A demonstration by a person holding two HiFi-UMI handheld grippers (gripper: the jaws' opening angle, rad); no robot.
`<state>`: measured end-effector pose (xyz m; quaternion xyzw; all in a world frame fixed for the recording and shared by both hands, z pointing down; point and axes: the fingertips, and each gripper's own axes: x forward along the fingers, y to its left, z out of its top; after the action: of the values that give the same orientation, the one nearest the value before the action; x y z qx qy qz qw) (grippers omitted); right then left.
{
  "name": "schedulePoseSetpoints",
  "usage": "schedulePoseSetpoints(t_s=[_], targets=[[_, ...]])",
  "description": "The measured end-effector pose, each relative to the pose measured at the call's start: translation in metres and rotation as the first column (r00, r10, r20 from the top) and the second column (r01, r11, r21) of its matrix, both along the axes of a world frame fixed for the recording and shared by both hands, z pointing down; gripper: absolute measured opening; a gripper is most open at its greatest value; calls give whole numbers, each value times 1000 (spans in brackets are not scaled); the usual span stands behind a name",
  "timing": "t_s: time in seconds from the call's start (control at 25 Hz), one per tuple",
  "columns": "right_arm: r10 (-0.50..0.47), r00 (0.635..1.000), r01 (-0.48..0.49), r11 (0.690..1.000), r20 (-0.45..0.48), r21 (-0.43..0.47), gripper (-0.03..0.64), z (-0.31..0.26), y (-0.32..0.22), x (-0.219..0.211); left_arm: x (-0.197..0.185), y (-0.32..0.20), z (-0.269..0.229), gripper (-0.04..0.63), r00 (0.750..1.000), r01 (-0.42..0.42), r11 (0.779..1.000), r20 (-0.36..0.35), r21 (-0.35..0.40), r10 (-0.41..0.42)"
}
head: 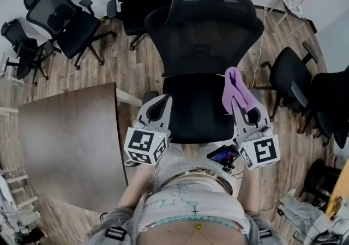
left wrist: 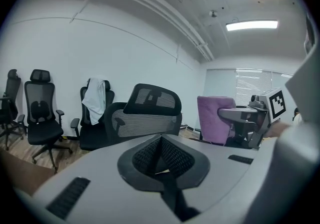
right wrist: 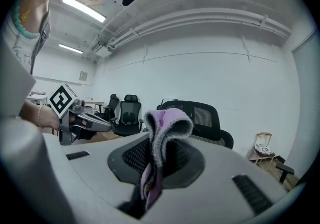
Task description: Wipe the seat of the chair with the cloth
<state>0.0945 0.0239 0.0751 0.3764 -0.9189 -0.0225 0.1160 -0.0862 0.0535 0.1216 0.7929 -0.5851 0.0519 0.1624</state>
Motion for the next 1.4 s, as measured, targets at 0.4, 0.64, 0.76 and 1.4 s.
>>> schedulePoseSetpoints(t_s=[0.4,0.64,0.76,1.4], targets=[[-162,987,161,987,26,18,48,1,-50,61,92,-11,-4,8,994,110,994,9,-18,-110],[-238,966,244,968,96,-58,48,10,-69,62,108,-8,0,8,980,200,979,-13,-29,-200],[-243,960,257,962,143,-88,48,14,-71,40,85,2,9,8,977,212,976,8,-47,-212],[-116,976,141,981,183,-130,48,20,-81,-68,-105,12,45,8,979,206,970,28,-126,-204]])
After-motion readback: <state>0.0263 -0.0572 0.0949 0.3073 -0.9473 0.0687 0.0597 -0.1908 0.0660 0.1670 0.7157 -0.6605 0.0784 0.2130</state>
